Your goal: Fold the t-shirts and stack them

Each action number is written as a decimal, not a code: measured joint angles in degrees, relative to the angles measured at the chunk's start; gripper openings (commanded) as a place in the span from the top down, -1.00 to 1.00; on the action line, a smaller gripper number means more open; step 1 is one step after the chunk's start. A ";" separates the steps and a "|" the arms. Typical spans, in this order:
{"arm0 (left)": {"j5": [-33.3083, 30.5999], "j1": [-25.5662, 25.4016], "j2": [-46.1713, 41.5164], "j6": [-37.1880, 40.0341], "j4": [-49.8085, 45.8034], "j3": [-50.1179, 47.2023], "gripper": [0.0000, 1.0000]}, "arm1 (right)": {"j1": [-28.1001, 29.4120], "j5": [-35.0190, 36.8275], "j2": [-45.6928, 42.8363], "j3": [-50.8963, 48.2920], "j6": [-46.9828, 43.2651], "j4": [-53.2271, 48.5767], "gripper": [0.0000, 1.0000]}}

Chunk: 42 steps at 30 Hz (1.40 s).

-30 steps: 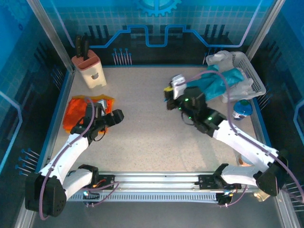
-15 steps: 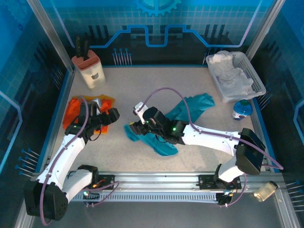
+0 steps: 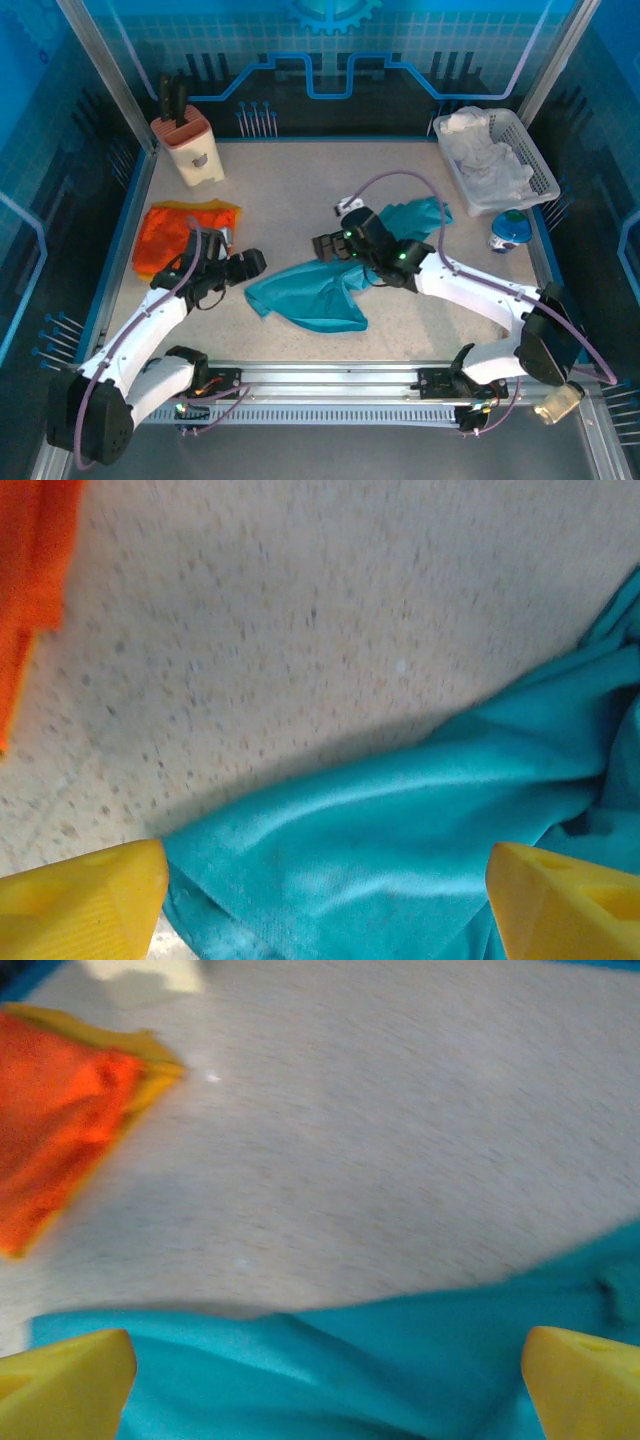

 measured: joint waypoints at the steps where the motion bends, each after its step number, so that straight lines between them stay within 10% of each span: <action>1: 0.02 -1.27 0.33 -0.74 0.24 -0.68 -0.67 | -1.64 0.07 -0.59 -0.87 0.94 -1.22 -0.97; 14: -0.74 -11.26 5.88 -5.35 4.83 -2.93 -0.69 | -29.70 -8.39 2.14 -4.81 14.23 -9.70 -0.90; 24: -1.88 -11.30 5.16 -5.33 4.87 -2.67 -0.69 | -30.56 -17.16 17.66 0.57 18.80 -7.28 -0.61; 42: -2.49 -11.30 3.74 -5.33 4.87 -2.75 -0.70 | -28.04 -16.79 23.67 6.51 17.00 -6.91 1.00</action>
